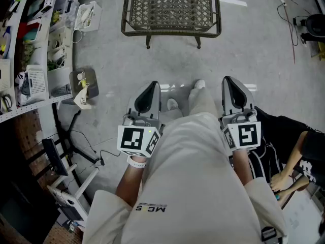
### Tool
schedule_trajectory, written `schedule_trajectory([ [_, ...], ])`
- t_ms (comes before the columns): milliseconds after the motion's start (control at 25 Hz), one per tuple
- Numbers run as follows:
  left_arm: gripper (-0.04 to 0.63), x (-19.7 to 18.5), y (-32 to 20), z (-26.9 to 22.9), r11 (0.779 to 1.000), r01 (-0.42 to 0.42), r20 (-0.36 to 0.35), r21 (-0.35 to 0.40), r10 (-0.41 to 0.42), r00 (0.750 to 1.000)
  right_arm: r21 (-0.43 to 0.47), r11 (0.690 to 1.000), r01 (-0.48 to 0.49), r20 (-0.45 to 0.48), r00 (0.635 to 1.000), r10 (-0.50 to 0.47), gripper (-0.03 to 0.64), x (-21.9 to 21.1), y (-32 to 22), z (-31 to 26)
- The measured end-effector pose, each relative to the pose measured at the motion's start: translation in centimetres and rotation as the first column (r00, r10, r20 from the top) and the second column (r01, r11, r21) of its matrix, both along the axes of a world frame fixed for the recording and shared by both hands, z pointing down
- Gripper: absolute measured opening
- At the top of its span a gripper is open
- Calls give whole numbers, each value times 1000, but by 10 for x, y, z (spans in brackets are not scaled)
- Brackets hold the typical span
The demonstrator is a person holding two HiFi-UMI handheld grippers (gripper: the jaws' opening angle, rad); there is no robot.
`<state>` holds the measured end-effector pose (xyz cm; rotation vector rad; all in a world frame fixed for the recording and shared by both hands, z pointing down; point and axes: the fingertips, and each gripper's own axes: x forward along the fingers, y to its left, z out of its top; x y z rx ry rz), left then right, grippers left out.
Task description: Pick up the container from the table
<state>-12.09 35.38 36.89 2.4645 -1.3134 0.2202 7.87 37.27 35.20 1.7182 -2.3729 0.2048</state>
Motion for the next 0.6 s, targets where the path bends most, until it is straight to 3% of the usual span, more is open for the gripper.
schedule_trajectory([
  [360,20,28,47,-25,999,-53,-27,11,53,998,-10,1000,6,-51,999,-6,17,8,38,-21],
  [600,20,36,61,-27,994,-108,-36,26,109,993,7,1000,-19,-23,1000,19,18,4,50,-21],
])
